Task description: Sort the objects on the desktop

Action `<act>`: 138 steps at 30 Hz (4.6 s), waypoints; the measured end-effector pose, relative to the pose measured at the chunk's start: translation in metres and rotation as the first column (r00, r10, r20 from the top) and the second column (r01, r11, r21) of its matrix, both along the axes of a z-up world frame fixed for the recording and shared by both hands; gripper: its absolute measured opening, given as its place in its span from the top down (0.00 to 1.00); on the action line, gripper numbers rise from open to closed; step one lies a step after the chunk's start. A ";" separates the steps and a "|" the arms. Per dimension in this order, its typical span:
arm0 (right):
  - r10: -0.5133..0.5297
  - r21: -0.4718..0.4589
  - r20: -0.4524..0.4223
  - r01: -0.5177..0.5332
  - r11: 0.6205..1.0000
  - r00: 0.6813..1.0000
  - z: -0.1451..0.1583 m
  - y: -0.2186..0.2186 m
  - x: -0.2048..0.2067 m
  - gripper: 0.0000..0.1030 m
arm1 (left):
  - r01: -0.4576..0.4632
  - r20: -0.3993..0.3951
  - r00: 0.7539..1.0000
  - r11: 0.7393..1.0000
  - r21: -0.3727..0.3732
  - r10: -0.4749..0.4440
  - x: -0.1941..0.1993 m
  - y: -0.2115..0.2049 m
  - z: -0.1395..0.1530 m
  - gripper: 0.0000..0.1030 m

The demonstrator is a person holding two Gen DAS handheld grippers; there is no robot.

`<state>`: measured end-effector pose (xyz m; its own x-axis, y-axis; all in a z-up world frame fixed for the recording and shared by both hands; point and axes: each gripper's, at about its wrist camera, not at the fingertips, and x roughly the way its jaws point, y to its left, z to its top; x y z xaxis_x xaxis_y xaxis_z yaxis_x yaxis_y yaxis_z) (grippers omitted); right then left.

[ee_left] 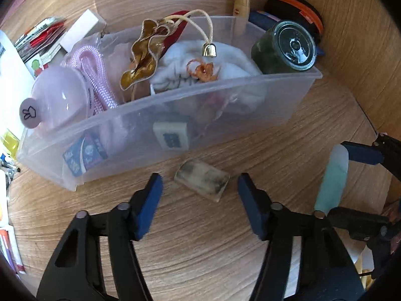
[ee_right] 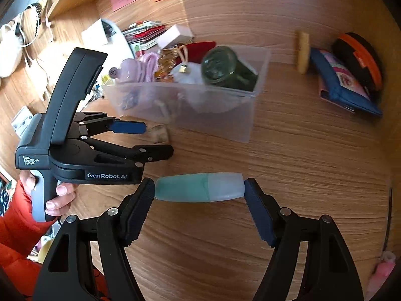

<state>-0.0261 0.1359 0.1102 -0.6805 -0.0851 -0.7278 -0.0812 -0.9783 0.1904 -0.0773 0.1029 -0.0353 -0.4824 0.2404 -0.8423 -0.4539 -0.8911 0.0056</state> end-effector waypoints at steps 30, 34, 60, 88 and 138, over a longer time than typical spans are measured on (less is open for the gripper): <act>0.024 0.043 -0.153 -0.018 0.999 0.988 0.054 -0.026 -0.018 0.32 | -0.124 -0.170 0.973 0.972 0.200 0.159 0.027 -0.078 0.078 0.57; 0.023 0.041 -0.191 -0.016 0.999 0.981 0.065 -0.031 -0.031 0.32 | -0.112 -0.207 0.965 0.965 0.237 0.163 0.015 -0.084 0.097 0.57; -0.015 0.105 -0.140 0.030 0.994 0.990 0.058 0.007 -0.107 0.31 | -0.053 -0.080 0.994 0.978 0.200 0.070 -0.049 -0.046 0.061 0.57; -0.123 0.091 -0.159 0.139 0.986 0.980 0.073 -0.001 -0.052 0.16 | -0.131 -0.108 0.981 0.962 0.239 0.160 0.007 -0.084 0.083 0.30; -0.129 0.092 -0.153 0.144 0.985 0.980 0.061 -0.027 -0.022 0.16 | -0.242 -0.263 0.925 0.958 0.151 0.275 0.021 -0.096 0.085 0.30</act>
<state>-0.0477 0.1092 0.1711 -0.7798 0.0854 -0.6201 -0.1943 -0.9747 0.1101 -0.0567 0.0066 0.0499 -0.7519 0.1620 -0.6391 -0.2026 -0.9792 -0.0098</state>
